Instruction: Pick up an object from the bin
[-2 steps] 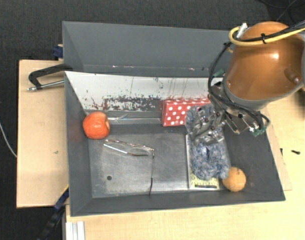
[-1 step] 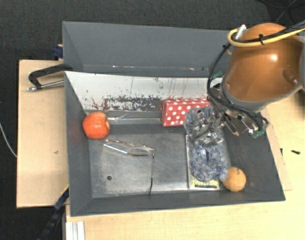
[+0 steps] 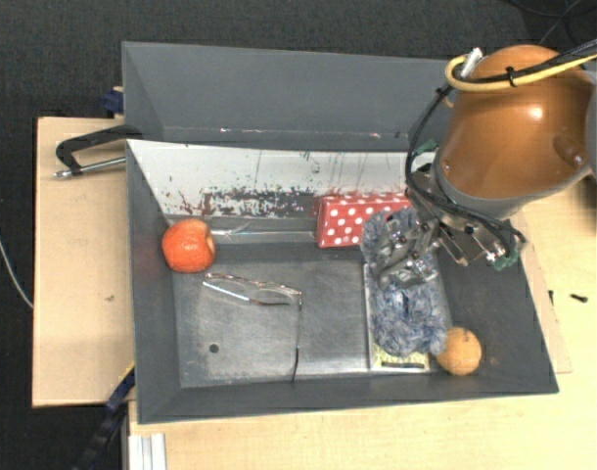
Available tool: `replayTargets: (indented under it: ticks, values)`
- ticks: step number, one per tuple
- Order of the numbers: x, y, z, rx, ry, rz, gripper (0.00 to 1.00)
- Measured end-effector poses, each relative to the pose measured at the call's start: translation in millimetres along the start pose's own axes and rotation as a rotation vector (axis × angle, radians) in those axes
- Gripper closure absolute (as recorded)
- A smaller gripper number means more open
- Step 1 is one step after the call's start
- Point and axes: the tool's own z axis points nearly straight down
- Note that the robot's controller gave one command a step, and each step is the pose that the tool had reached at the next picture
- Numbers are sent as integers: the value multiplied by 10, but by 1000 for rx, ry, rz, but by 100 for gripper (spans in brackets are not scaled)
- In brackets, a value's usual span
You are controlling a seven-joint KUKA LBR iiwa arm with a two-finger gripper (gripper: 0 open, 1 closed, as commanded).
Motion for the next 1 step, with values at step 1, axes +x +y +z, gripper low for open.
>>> replayTargets:
  ticks: [1]
  values:
    - [0, 0, 0, 0, 0, 0, 100]
